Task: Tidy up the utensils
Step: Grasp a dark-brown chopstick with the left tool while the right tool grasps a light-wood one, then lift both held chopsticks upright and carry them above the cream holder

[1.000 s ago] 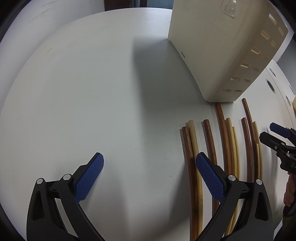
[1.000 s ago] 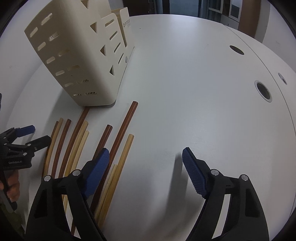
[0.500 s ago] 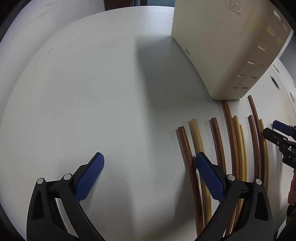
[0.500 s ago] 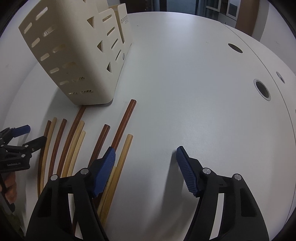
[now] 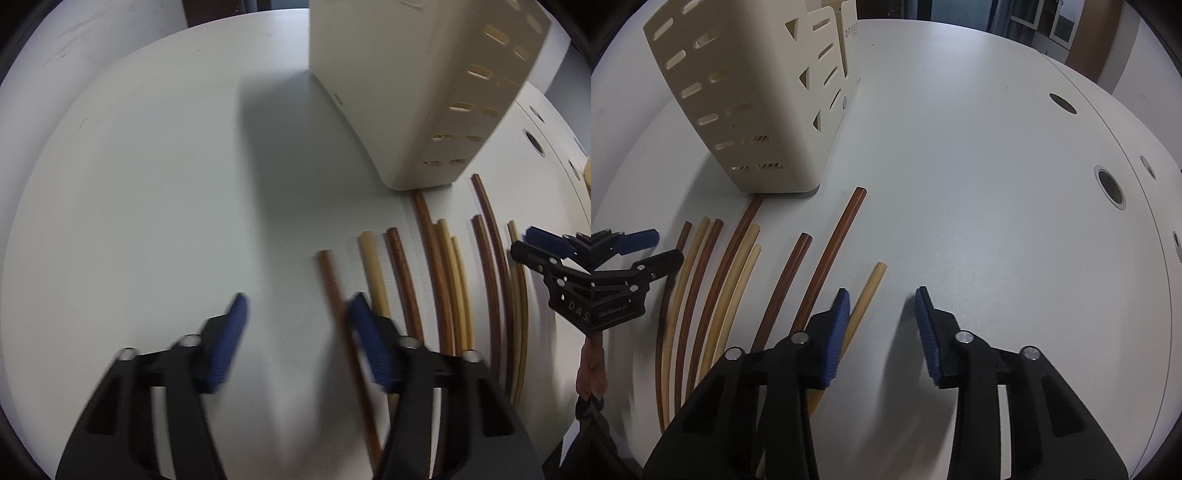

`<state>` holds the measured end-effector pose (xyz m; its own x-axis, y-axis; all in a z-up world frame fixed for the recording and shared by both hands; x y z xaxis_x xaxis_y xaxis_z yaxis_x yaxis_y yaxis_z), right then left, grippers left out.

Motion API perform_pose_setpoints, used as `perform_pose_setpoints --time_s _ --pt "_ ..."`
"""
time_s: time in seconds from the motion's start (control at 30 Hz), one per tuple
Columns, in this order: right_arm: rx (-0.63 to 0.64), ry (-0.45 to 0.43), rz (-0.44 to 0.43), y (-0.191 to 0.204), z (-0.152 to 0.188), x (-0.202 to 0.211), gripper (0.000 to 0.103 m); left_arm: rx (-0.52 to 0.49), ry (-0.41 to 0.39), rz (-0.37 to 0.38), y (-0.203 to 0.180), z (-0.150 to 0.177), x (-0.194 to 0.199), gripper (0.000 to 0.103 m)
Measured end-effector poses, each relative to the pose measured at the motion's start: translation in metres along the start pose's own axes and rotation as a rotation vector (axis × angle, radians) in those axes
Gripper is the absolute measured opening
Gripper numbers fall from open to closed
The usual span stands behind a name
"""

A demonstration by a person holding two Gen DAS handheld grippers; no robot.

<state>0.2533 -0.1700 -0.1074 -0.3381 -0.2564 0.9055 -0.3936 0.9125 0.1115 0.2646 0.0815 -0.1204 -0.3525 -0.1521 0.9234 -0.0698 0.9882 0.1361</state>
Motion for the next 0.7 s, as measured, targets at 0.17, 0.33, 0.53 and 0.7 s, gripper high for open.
perform_pose_setpoints --time_s 0.17,0.33,0.53,0.7 --pt "-0.020 0.003 -0.040 -0.008 -0.002 -0.003 0.009 -0.041 0.018 -0.004 -0.008 -0.006 0.008 0.011" --pt "-0.038 -0.016 -0.067 -0.006 0.001 -0.004 0.007 -0.039 -0.001 -0.010 -0.012 -0.007 0.008 0.007" --pt "-0.053 -0.089 -0.097 -0.006 -0.008 0.016 0.007 -0.028 -0.068 -0.029 -0.013 -0.002 0.022 0.006" --pt "-0.035 -0.203 -0.137 0.001 -0.025 0.050 0.007 0.022 -0.199 0.005 -0.016 -0.020 0.067 0.006"
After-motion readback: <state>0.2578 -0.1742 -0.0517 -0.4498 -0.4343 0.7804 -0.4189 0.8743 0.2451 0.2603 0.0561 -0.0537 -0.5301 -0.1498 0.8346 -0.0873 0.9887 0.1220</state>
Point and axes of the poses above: each gripper's, at about its wrist camera, not at the fingertips, and x roughly against the way its jaws point, y to its left, z to its underside, the point moved 9 cm from there along -x, roughly the way its jaws point, and after that the axes turned 8 degrees about -z, right-handed, at the moved point
